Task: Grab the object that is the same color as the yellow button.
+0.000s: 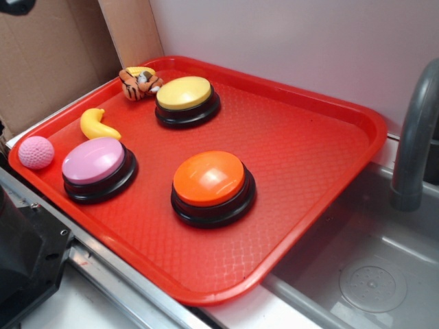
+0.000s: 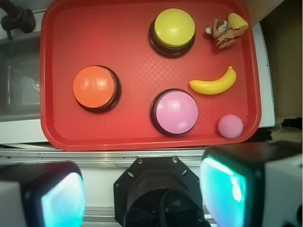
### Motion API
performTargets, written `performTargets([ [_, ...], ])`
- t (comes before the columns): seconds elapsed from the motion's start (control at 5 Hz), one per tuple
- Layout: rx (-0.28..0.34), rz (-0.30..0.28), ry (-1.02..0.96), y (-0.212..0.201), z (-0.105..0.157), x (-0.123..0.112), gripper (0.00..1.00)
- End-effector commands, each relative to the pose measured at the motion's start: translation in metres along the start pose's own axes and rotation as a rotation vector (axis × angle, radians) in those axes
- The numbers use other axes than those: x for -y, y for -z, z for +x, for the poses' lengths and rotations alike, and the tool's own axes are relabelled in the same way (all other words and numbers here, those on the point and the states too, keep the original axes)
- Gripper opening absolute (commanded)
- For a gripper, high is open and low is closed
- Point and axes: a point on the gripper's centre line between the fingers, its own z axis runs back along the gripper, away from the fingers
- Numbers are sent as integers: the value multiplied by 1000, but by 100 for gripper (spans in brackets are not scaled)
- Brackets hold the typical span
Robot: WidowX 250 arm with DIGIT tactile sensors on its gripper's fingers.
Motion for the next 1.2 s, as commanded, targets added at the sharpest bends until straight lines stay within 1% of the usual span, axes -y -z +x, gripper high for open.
performTargets([
  [0.0, 0, 0, 0, 0, 0, 0, 100],
  [0.2, 14, -46, -105, 4, 7, -7, 100],
  [0.4, 36, -50, -288, 14, 16, -23, 100],
  [0.6, 48, -1, -418, 36, 23, -45, 100],
  [0.8, 82, 45, -543, 61, 33, -69, 100],
  [1.0, 119, 24, -595, 81, 39, -84, 100],
])
